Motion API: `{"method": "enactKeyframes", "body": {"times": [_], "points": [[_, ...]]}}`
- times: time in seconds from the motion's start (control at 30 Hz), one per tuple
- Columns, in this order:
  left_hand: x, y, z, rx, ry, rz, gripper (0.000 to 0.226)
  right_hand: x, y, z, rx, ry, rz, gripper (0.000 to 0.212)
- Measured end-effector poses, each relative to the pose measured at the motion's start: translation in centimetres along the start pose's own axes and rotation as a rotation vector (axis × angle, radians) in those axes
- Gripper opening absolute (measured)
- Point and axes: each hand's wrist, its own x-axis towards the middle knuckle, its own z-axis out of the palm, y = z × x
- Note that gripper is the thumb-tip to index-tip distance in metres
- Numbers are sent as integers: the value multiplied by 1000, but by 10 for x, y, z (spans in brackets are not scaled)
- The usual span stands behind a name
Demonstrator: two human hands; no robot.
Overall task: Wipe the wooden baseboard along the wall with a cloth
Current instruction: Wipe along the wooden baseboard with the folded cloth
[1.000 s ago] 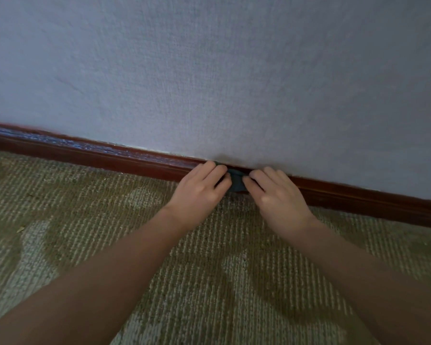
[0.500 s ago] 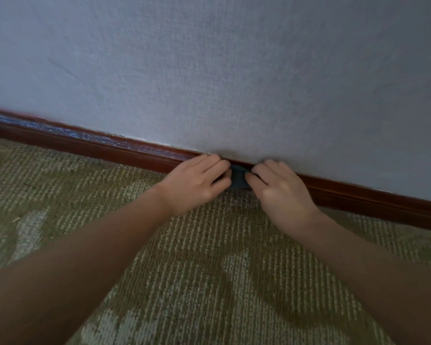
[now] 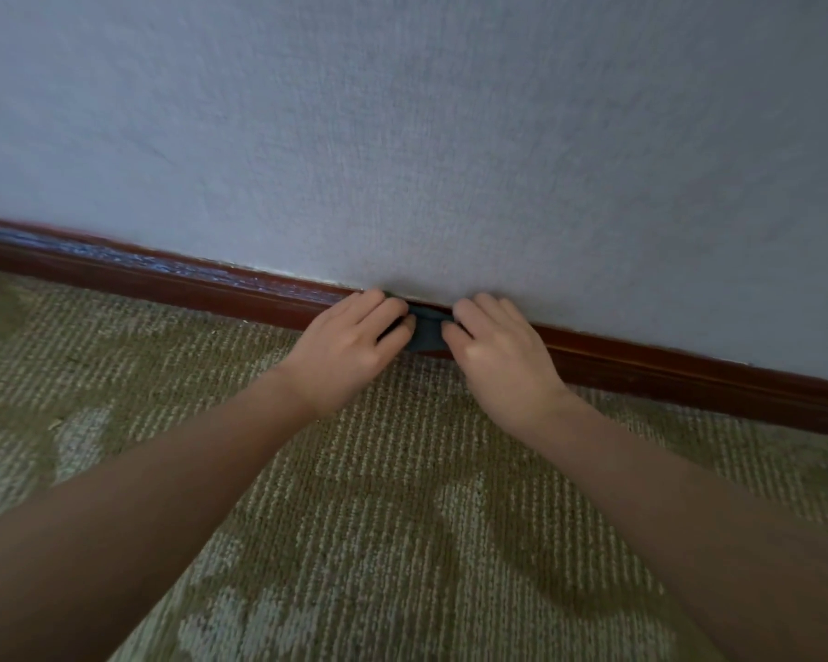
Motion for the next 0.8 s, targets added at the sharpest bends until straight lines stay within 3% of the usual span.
{"method": "enactKeyframes", "body": {"times": [0.13,0.3,0.6,0.8], "points": [[-8,3,5,-52,53,-110,27,6,-7,4,20,-47,-26,16],[-7,20,9,-145,121,-323,38,5,-10,1,54,-62,88,20],[-21,1,7,-98,83,-232,27,15,-20,16,66,-29,21,25],[-6,10,8,-125,158,-193,26,4,-15,17,60,14,79,33]]}}
